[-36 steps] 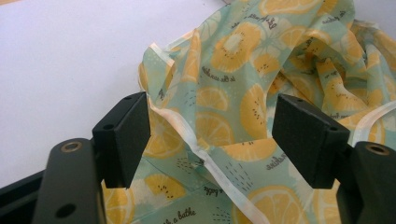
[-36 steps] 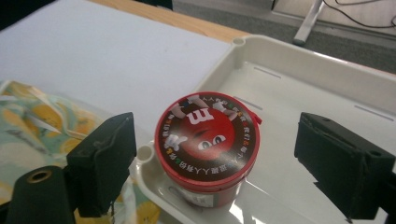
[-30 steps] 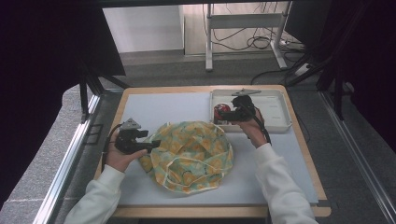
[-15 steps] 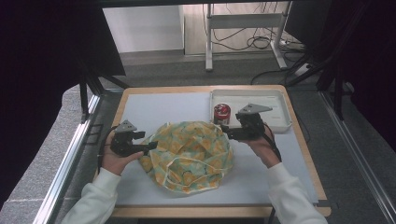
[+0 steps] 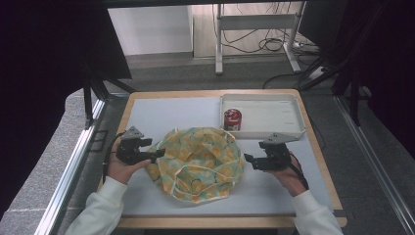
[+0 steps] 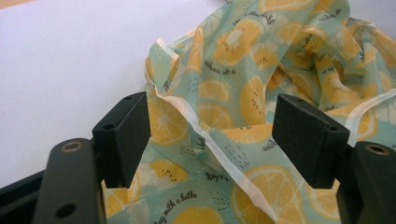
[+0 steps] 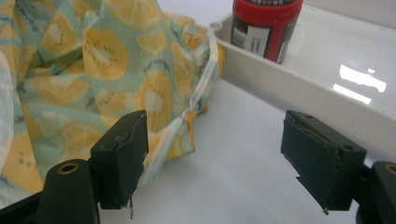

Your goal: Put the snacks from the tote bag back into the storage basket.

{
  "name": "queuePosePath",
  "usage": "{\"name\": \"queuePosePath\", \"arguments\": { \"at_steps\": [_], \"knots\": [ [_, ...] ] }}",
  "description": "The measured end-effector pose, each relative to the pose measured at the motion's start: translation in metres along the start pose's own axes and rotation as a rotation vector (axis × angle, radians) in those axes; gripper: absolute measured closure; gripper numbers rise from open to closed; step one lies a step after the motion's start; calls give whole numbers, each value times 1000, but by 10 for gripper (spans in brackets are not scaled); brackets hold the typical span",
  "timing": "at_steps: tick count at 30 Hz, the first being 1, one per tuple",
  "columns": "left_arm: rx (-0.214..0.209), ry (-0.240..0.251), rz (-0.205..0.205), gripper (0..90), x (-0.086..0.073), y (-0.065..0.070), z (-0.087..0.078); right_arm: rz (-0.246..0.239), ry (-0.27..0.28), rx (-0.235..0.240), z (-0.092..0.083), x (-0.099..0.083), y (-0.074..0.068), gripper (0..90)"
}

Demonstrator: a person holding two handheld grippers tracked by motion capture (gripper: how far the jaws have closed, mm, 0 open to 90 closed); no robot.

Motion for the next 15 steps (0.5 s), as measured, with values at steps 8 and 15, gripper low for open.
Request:
{"name": "queuePosePath", "arguments": {
  "at_steps": [8, 15],
  "knots": [
    [8, 1, -8, 284, -1, 0, -1, 2, 3, 9, 7, -9, -1, 233],
    [17, -2, -14, 284, -3, -1, -1, -8, 6, 2, 12, -12, -1, 233]
  ]
}}
Point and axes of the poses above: each handheld gripper's, and its own axes: z roughly forward along the jaws, x roughly out of its top, y roughly to its right, the point moved 1 cm from there along z, roughly forward along the jaws, and after that the axes turned 13 degrees about -z, right-handed, at the moved point
